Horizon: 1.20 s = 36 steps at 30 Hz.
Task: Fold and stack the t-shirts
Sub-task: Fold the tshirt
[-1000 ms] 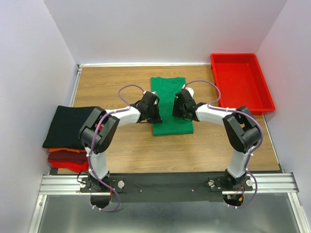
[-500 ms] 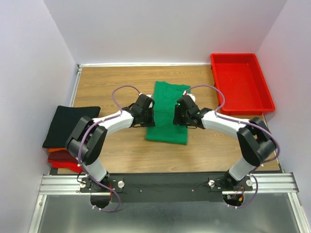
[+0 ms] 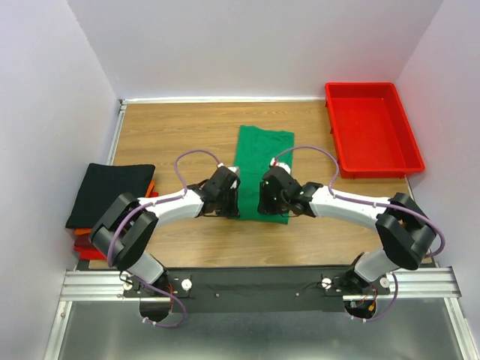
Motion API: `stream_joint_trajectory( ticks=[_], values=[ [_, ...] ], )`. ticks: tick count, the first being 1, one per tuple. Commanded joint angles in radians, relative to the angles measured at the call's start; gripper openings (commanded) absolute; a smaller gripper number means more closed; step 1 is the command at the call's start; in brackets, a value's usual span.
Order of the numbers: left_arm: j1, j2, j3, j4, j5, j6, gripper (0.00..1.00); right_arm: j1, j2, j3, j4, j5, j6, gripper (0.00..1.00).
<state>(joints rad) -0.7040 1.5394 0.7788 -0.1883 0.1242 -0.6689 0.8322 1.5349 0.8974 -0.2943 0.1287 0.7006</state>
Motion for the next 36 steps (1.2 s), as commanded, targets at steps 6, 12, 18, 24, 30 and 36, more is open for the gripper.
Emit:
stream_joint_trajectory(
  ticks=[6,12,18,24,30,36],
  values=[
    [0.001,0.007,-0.119,0.085,-0.015,-0.092,0.04,0.004,-0.068,-0.189,-0.040,0.100,0.117,0.56],
    [0.001,-0.016,-0.144,0.087,-0.020,-0.104,0.04,0.004,-0.096,-0.256,-0.040,0.115,0.163,0.56],
    [0.006,-0.042,-0.174,0.079,-0.026,-0.112,0.04,0.001,-0.176,-0.304,-0.051,0.123,0.180,0.56],
    [0.008,-0.102,-0.184,0.073,-0.026,-0.107,0.04,-0.010,-0.232,-0.308,-0.071,0.112,0.185,0.56],
    [0.014,-0.145,-0.177,0.050,-0.044,-0.103,0.09,-0.031,-0.286,-0.295,-0.124,0.138,0.185,0.56],
    [0.021,-0.162,-0.171,0.035,-0.031,-0.098,0.09,-0.038,-0.277,-0.308,-0.134,0.118,0.194,0.51]
  ],
)
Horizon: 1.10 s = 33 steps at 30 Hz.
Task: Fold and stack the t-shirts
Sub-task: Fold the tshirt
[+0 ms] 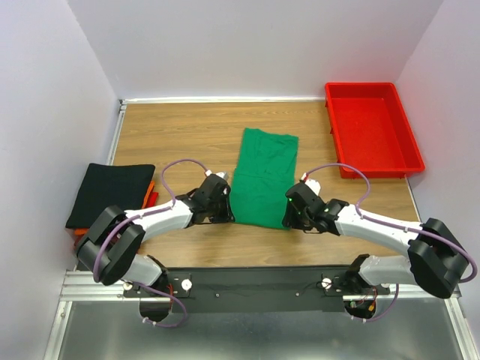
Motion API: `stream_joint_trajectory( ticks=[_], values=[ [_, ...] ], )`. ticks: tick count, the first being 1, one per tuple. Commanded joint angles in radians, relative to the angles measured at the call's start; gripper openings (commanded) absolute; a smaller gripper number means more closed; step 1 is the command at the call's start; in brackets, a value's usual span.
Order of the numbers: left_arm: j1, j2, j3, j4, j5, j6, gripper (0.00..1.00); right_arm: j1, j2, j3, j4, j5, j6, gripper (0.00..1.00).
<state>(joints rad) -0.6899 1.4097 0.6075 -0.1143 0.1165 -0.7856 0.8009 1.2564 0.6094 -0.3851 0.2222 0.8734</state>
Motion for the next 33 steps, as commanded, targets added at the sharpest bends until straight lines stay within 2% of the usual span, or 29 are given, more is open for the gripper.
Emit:
stream_joint_trajectory(
  ticks=[1,4,9,20,23,26,27,29,33],
  values=[
    [0.009,-0.034,0.009,-0.044,-0.021,0.020,0.09,-0.005,0.006,-0.025,-0.043,0.017,0.024,0.50],
    [0.013,-0.063,0.015,-0.065,-0.044,0.016,0.09,-0.006,0.017,-0.037,-0.043,0.009,0.035,0.44],
    [0.042,-0.063,0.002,-0.107,-0.083,0.008,0.12,-0.006,0.026,-0.051,-0.040,0.016,0.042,0.44],
    [0.050,-0.049,-0.037,-0.074,-0.069,0.008,0.14,-0.006,0.032,-0.063,-0.038,0.011,0.036,0.41],
    [0.052,-0.086,-0.026,-0.077,-0.057,0.016,0.14,-0.006,0.018,-0.065,-0.038,0.006,0.038,0.41],
    [0.056,-0.146,-0.008,-0.102,-0.090,0.016,0.23,-0.005,-0.003,-0.063,-0.038,0.003,0.048,0.41],
    [0.059,-0.155,-0.005,-0.119,-0.098,0.017,0.31,-0.006,-0.014,-0.063,-0.038,-0.001,0.050,0.41],
    [0.067,-0.169,-0.005,-0.124,-0.109,0.019,0.37,-0.006,-0.023,-0.062,-0.037,-0.007,0.064,0.41],
    [0.076,-0.140,-0.021,-0.104,-0.103,0.022,0.43,-0.008,-0.026,-0.059,-0.037,-0.007,0.081,0.42]
  ],
)
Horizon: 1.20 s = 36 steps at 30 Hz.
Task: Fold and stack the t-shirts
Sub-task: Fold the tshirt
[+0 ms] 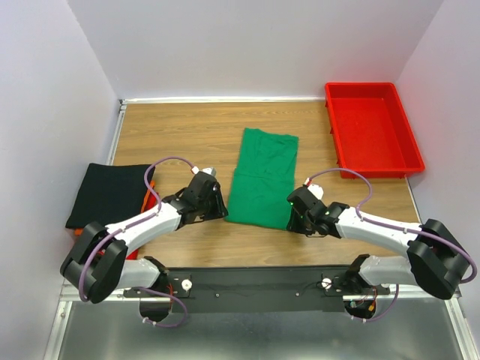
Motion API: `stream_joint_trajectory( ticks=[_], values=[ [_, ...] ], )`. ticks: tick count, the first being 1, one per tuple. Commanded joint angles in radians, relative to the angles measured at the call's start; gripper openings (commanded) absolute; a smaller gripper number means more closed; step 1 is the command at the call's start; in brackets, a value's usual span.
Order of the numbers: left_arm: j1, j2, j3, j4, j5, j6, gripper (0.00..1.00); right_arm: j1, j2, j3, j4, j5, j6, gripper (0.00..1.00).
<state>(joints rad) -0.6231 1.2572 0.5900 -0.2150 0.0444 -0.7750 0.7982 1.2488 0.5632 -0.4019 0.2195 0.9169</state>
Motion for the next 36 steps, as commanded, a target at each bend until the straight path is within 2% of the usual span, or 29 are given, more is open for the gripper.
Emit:
stream_joint_trajectory(
  ticks=[1,5,16,23,31,35,36],
  values=[
    [0.010,0.021,-0.012,0.009,-0.012,0.013,0.44,-0.005,-0.017,-0.011,-0.020,-0.006,0.040,0.42],
    [0.010,0.025,-0.053,0.074,0.011,0.014,0.52,-0.007,-0.020,-0.008,-0.018,0.001,0.057,0.45],
    [0.010,0.099,-0.094,0.183,0.081,0.031,0.50,-0.034,-0.022,-0.003,0.011,0.014,0.082,0.47],
    [0.008,0.146,-0.107,0.194,0.097,0.029,0.40,-0.070,0.004,-0.054,0.098,-0.075,0.089,0.47],
    [-0.026,0.169,-0.107,0.206,0.094,0.020,0.22,-0.071,0.024,-0.088,0.133,-0.123,0.097,0.44],
    [-0.046,0.173,-0.108,0.204,0.104,0.016,0.11,-0.070,0.018,-0.097,0.132,-0.146,0.091,0.37],
    [-0.047,0.160,-0.110,0.203,0.104,0.011,0.05,-0.070,0.011,-0.109,0.130,-0.158,0.091,0.33]
  ],
)
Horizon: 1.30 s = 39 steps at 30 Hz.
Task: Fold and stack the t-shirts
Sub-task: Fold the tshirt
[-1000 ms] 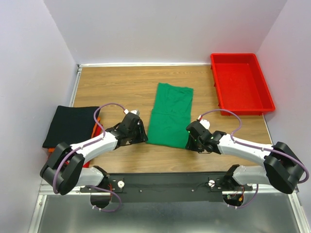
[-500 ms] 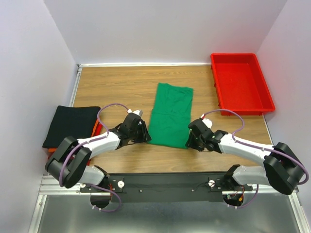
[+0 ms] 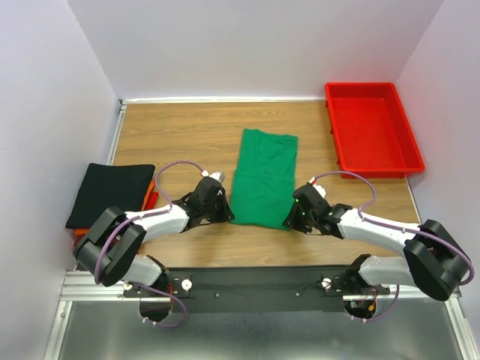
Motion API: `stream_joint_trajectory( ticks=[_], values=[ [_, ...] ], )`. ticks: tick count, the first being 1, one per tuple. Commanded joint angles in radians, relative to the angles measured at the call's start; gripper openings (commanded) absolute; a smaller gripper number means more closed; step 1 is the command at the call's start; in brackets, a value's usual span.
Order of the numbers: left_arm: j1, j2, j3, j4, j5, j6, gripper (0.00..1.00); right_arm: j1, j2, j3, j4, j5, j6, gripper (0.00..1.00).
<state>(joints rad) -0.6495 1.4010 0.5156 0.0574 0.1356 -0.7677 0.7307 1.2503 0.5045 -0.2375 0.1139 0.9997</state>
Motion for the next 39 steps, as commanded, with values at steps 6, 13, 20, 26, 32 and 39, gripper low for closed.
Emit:
stream_joint_trajectory(
  ticks=[6,13,20,26,32,39],
  values=[
    [-0.036,-0.057,-0.043,-0.123,0.009,-0.018,0.00,-0.002,-0.031,-0.092,-0.043,-0.095,-0.012,0.15],
    [-0.056,-0.197,-0.040,-0.263,-0.002,-0.036,0.00,-0.002,-0.127,-0.077,-0.127,-0.175,-0.070,0.02],
    [-0.110,-0.387,-0.054,-0.346,-0.002,-0.100,0.00,-0.002,-0.264,-0.073,-0.229,-0.244,-0.098,0.00],
    [-0.144,-0.526,-0.036,-0.419,-0.027,-0.156,0.00,-0.002,-0.387,0.003,-0.382,-0.234,-0.142,0.00],
    [-0.150,-0.589,0.063,-0.505,-0.082,-0.162,0.00,-0.002,-0.419,0.140,-0.454,-0.198,-0.165,0.00],
    [-0.148,-0.539,0.202,-0.564,-0.175,-0.091,0.00,-0.002,-0.361,0.265,-0.491,-0.119,-0.199,0.01]
  ],
)
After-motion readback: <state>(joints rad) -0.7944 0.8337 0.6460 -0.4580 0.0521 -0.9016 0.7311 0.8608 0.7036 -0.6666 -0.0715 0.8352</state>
